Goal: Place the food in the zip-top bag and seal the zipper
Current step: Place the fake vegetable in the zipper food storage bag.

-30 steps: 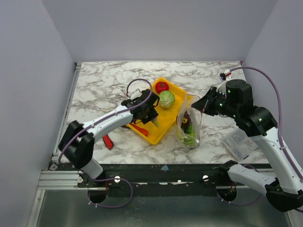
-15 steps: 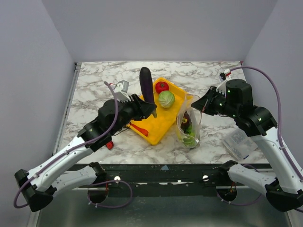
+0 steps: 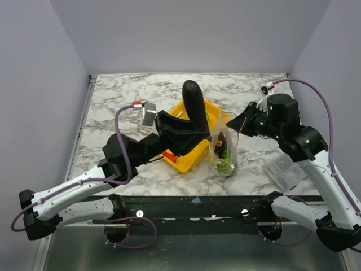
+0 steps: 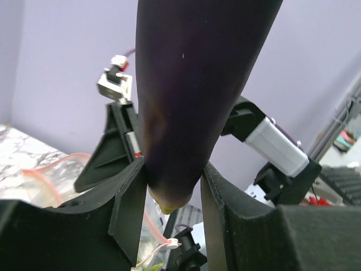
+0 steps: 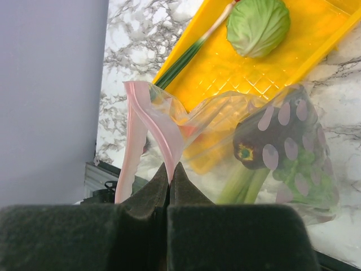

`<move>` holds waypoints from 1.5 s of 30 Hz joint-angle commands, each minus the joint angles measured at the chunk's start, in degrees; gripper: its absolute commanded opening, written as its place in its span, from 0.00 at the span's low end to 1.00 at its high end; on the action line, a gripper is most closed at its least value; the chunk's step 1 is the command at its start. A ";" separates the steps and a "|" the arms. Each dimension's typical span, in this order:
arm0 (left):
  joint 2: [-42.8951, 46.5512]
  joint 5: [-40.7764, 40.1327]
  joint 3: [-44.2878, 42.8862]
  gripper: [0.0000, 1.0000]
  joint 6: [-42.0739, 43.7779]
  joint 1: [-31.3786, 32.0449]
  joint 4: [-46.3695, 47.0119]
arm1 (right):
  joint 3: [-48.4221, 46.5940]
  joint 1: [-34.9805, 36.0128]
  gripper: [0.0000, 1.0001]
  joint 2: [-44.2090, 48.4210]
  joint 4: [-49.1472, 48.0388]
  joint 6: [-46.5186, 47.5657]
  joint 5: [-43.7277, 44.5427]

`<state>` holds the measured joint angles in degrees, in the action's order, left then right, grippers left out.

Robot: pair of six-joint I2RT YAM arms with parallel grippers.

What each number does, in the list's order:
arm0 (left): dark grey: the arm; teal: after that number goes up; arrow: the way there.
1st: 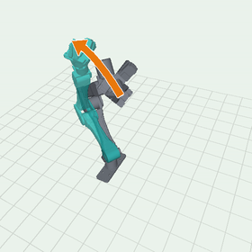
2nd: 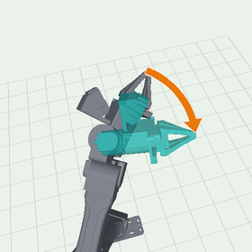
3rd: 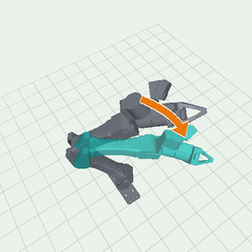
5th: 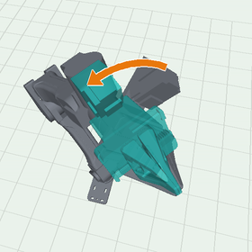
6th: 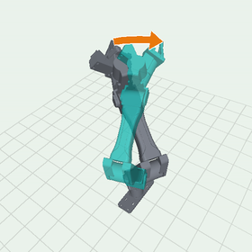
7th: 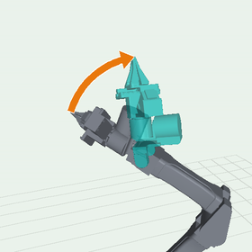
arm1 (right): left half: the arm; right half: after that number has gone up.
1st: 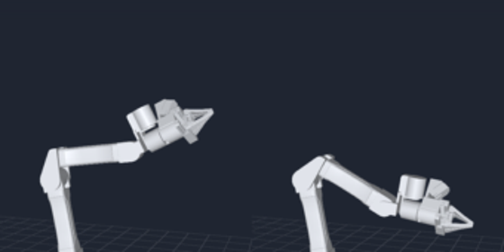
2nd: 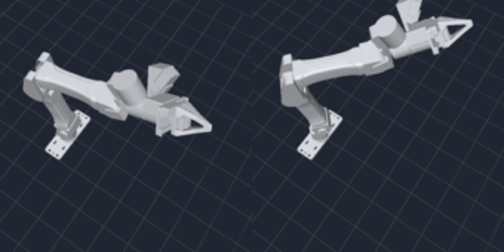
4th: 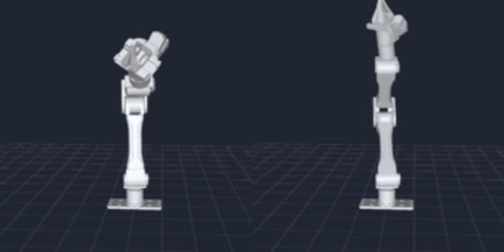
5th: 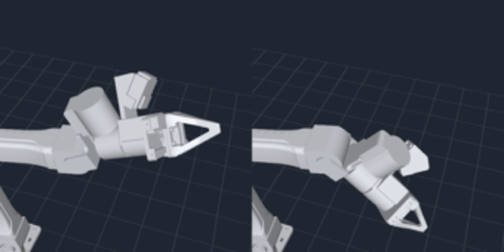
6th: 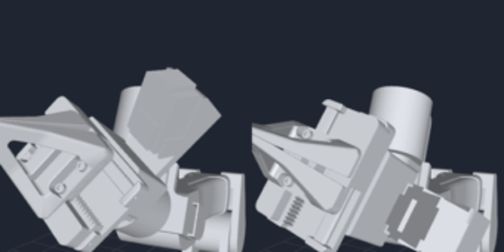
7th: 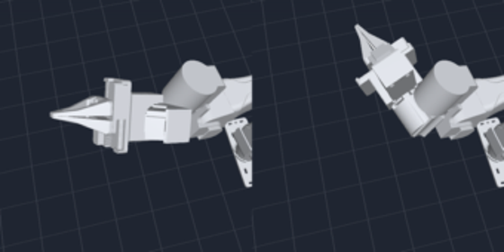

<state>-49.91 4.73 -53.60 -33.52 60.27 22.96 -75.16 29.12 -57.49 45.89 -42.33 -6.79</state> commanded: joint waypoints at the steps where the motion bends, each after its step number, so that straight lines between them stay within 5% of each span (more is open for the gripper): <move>1: -4.47 5.87 -0.99 0.00 9.19 4.14 10.10 | -0.72 -0.28 0.01 0.53 -3.87 -1.44 -1.32; 15: -15.43 -0.45 0.78 0.00 9.38 4.94 16.37 | -0.17 -0.34 0.01 1.48 -5.45 -3.55 -2.55; 31: -17.23 -6.91 5.96 0.02 6.42 4.93 19.00 | 0.70 -0.28 0.01 2.09 -5.05 -3.07 -2.19; 42: -18.33 -7.19 9.08 0.10 1.21 4.94 20.88 | 1.50 -0.26 0.01 2.32 -5.54 -3.07 -2.36; 45: -18.51 -7.24 8.86 0.25 0.24 4.94 19.41 | 1.59 -0.29 0.01 2.46 -5.55 -3.03 -2.34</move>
<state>-68.18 -1.13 -45.10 -31.00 65.06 40.64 -73.71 29.12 -56.55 44.12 -45.01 -7.84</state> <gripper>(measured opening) 0.402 0.006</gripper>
